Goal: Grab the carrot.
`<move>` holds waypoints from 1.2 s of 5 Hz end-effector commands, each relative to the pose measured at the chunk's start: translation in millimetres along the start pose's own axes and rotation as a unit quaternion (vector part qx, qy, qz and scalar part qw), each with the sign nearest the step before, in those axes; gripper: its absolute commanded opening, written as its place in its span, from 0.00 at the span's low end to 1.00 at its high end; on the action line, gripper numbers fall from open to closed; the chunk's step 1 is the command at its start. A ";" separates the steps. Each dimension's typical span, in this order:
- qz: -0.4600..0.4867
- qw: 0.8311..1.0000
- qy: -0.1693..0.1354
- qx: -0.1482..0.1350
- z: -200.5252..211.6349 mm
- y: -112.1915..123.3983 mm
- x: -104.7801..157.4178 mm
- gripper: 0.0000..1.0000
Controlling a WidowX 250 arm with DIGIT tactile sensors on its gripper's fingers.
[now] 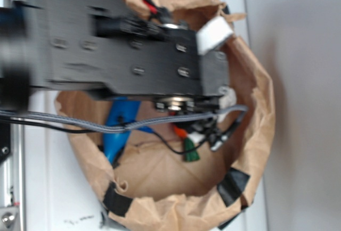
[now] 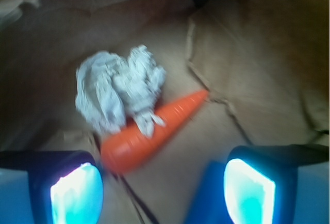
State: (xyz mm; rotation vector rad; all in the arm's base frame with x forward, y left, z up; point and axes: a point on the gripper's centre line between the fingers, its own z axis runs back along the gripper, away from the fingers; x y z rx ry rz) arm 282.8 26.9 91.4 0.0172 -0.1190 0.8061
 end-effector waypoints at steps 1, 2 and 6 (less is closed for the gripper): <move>0.021 1.000 -0.016 0.002 -32.7 -36.4 42.3 1.00; -0.019 1.000 -0.008 0.019 -47.4 -39.2 31.0 1.00; -0.031 0.999 -0.012 -0.027 10.1 -4.7 6.5 1.00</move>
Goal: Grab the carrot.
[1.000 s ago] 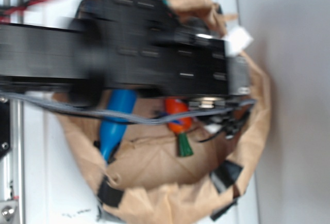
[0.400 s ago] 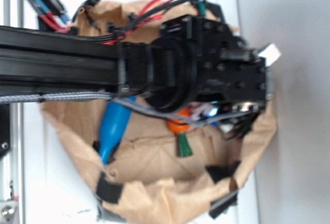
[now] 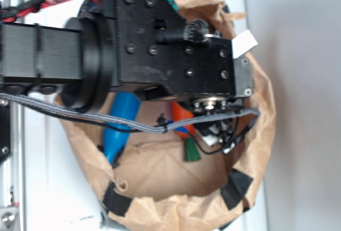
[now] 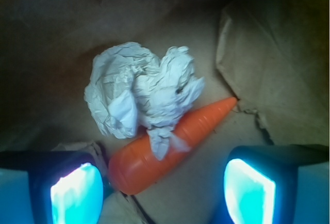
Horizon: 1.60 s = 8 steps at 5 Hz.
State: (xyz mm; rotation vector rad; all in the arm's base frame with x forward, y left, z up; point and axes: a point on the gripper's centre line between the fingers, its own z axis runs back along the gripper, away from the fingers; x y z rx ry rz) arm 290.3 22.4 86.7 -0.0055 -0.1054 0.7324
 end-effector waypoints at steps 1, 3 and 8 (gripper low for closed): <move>0.005 1.000 -0.024 -0.017 15.5 3.8 4.5 1.00; 0.140 0.989 -0.009 -0.052 -1.8 -2.6 -26.8 1.00; 0.204 0.978 -0.035 0.010 -55.2 -8.5 -22.5 1.00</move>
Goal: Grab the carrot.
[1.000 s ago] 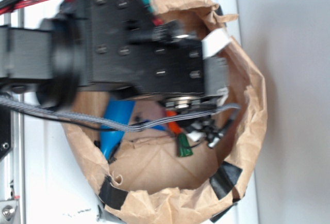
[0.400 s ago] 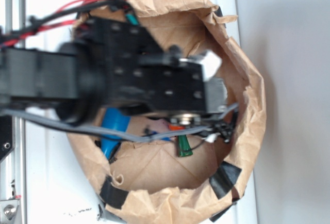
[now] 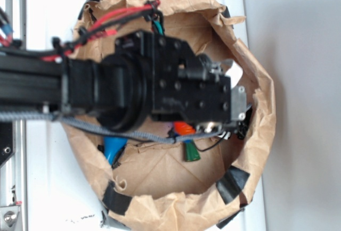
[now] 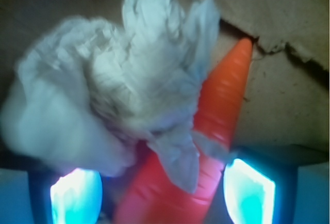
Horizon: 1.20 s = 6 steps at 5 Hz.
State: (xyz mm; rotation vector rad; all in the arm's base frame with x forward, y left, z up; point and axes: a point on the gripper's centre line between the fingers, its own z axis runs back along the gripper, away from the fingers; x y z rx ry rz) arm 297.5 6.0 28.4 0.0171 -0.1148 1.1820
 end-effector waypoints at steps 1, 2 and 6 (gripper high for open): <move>-0.010 1.000 -0.019 -0.014 1.9 14.4 -5.8 0.00; -0.045 0.998 -0.016 -0.047 39.9 10.3 1.4 0.00; -0.256 0.965 0.016 -0.049 158.8 39.0 18.6 0.00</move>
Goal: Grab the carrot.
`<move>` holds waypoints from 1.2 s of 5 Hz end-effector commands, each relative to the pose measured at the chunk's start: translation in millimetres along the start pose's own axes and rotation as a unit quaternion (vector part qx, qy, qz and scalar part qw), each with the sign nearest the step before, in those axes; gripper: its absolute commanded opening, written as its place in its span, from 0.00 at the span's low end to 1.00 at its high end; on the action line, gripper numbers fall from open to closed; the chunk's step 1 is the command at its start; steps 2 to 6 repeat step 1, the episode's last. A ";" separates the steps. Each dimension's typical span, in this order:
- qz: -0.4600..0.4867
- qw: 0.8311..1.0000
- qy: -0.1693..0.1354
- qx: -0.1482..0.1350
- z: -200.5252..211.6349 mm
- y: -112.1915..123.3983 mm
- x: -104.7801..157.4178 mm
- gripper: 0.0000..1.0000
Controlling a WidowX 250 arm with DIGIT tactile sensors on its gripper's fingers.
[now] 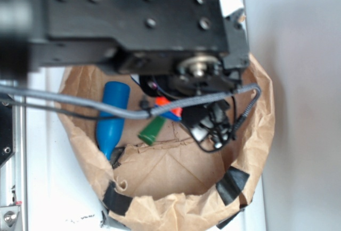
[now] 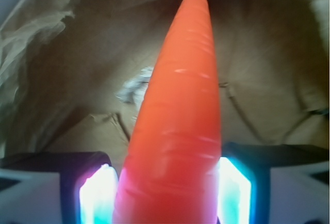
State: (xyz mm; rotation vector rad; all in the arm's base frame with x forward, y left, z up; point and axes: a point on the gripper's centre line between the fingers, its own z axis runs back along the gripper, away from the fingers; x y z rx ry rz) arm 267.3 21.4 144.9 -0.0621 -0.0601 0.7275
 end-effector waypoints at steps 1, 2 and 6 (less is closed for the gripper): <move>-0.042 0.997 -0.066 0.022 51.1 12.0 -10.3 0.00; -0.042 0.997 -0.066 0.022 51.1 12.0 -10.3 0.00; -0.042 0.997 -0.066 0.022 51.1 12.0 -10.3 0.00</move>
